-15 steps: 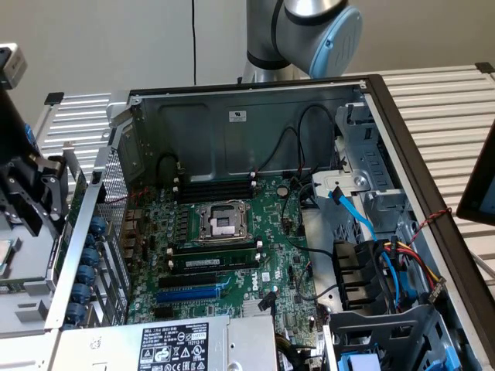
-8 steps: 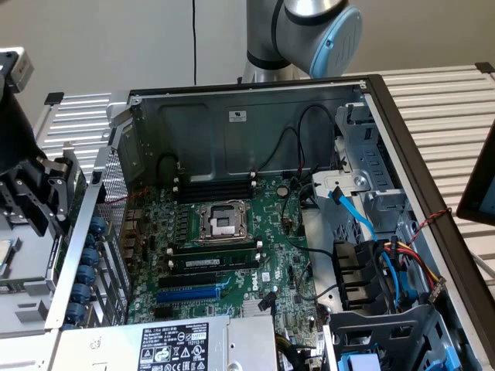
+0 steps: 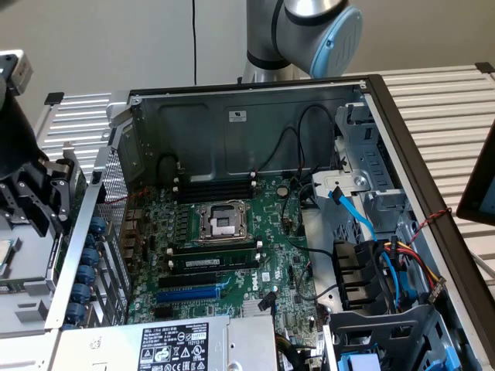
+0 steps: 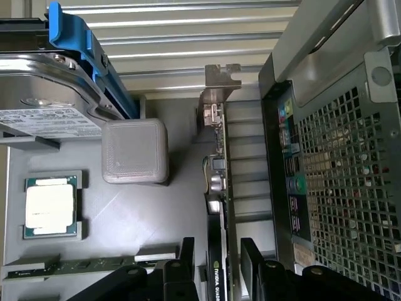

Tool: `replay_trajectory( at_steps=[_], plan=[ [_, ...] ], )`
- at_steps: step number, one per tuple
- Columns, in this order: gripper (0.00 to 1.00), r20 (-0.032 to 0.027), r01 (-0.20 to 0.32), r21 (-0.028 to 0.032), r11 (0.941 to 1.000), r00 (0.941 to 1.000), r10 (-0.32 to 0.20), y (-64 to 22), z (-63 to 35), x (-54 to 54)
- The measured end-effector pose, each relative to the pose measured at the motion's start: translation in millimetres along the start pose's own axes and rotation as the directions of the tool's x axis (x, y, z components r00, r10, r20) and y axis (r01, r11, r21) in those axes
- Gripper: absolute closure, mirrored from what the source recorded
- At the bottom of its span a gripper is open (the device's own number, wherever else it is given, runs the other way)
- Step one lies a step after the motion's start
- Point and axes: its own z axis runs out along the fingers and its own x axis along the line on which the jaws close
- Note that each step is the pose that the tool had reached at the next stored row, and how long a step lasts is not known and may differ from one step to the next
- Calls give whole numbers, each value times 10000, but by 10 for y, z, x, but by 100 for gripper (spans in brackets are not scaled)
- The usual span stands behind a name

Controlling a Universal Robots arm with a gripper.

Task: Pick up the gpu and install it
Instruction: 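Pick up the gpu and move the gpu toward the slot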

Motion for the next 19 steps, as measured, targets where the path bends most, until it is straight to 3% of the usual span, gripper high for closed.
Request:
replay_trajectory(
  at_steps=[2, 5, 13, 19],
  plan=[
    [58, -22, 118, -107, 9999, 9999, -119, -1, 10, 1],
    [58, 18, 161, -234, 9996, 9999, -161, -3, 26, 2],
    [58, 46, 174, -268, 9995, 9998, -173, -23, 144, 8],
    [58, 32, 227, -367, 9991, 9997, -226, -32, 198, 12]
  ],
)
